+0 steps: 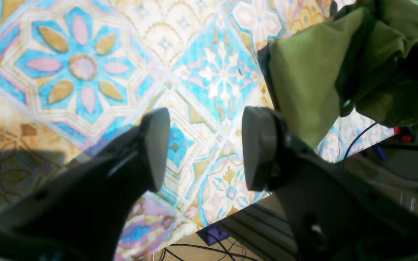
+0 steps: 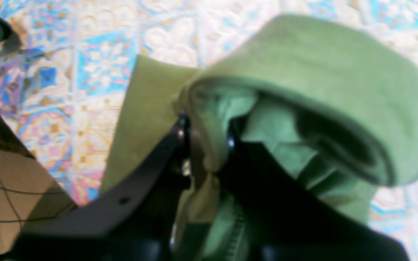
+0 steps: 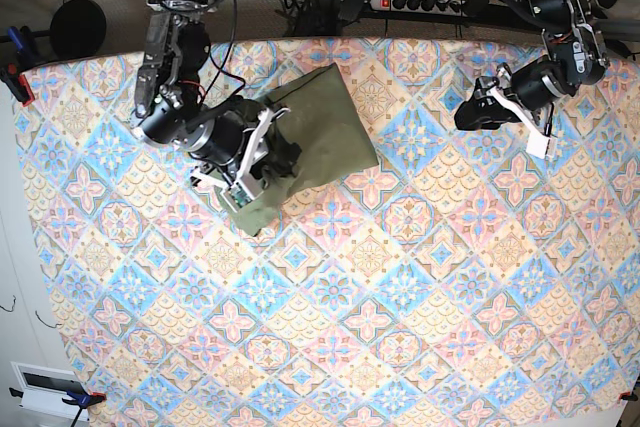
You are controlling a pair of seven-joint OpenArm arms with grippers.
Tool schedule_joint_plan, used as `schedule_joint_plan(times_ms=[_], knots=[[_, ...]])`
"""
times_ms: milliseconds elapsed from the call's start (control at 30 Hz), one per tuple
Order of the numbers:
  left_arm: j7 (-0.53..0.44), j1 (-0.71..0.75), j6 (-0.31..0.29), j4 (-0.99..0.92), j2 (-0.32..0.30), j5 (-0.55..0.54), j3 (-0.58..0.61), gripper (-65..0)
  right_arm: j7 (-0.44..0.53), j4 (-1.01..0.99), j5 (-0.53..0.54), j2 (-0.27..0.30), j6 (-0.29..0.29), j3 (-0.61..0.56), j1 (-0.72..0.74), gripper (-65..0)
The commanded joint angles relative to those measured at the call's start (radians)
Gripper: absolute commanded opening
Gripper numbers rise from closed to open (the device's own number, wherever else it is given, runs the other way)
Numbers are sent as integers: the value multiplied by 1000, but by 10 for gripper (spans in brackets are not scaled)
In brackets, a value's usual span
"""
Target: Layout the t-shirt on the table in an organized manner, then fold the t-shirt properly
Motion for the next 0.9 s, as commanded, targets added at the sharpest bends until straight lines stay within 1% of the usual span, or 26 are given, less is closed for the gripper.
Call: schedule_joint_plan(times_ms=[0,133,200,267,367,433,500,533,733,867], knots=[[-14,-3,-5,14,-16,-22,-4,-333,21,17,21,-7,3,-16,5,-648],[-14,-5,-5,14,-14,-22,-4,-333,24,13,4,-10,3,-54,12,-647],[-14,-5,-5,11,0,-22,-4,-333,24,5,4,-10,3,-57,12,-642],[-14,-5,-5,9,3,-22,-4,-333,24,-10,4,-10,3,-88,13,-610],[-14,-6,-5,9,4,-22,-4,-333,18,-44,4,-1,3,-131,13,-521],[-14,-6,-5,9,4,-22,-4,-333,15,-56,2,28,3,-161,13,-451],[-14,-6,-5,9,4,-22,-4,-333,15,-59,2,71,3,-215,16,-404],[-14,-6,-5,9,4,-22,-4,-333,15,-59,2,90,3,-241,25,-390],[-14,-6,-5,9,4,-20,-4,-333,14,-49,2,168,3,-338,53,-382],[-14,-6,-5,8,4,-20,-4,-333,17,7,2,217,3,-347,47,-382]])
